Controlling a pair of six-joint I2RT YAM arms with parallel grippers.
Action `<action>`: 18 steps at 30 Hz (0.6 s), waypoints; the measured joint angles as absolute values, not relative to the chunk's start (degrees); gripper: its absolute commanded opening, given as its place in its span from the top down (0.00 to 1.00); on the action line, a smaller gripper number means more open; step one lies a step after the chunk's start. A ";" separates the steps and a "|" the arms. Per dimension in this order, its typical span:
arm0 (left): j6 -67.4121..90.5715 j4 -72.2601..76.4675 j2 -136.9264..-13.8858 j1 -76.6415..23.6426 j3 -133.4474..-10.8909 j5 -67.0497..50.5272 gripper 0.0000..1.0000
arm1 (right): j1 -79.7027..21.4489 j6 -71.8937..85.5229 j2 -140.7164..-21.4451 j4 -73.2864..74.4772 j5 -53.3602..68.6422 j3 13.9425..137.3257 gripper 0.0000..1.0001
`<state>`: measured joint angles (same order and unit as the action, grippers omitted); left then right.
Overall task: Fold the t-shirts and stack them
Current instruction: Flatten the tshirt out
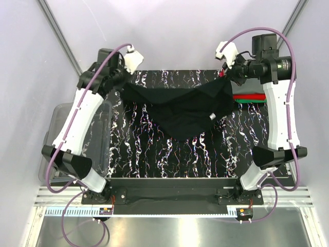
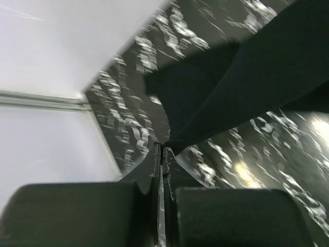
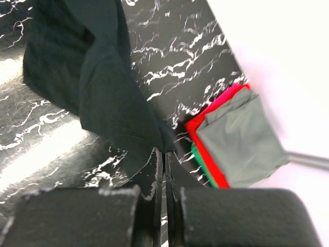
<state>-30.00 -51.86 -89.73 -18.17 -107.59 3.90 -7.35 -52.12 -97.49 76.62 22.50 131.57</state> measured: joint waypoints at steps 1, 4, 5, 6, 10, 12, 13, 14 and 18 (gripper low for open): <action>-29.82 -52.45 -89.95 -18.46 -106.78 3.03 1.00 | -7.46 -53.15 -97.19 76.64 23.09 131.57 1.00; -28.86 -53.89 -91.68 -19.00 -106.21 0.12 1.00 | -7.51 -55.18 -98.45 76.64 24.88 130.82 1.00; -28.53 -53.98 -92.31 -19.14 -106.21 -0.73 1.00 | -7.51 -55.57 -99.55 76.66 25.52 130.78 1.00; -28.14 -54.00 -93.49 -19.25 -106.17 -1.93 1.00 | -7.53 -55.86 -101.67 76.58 26.50 130.80 1.00; -26.48 -54.04 -99.53 -19.27 -105.73 -5.52 1.00 | -7.57 -55.59 -117.89 76.16 28.29 135.44 1.00; -25.85 -54.19 -102.96 -19.27 -105.67 -6.52 1.00 | -7.57 -54.46 -129.10 76.07 28.27 141.18 0.82; -25.54 -54.37 -104.68 -19.27 -105.67 -7.03 1.00 | -7.57 -53.49 -134.96 75.66 28.08 144.22 0.69; -25.39 -54.46 -106.10 -19.27 -105.67 -7.33 1.00 | -7.57 -52.29 -140.44 75.85 27.75 147.85 0.60; -24.99 -54.52 -110.13 -19.27 -105.69 -7.70 1.00 | -7.55 -45.87 -154.50 76.29 23.24 160.09 0.43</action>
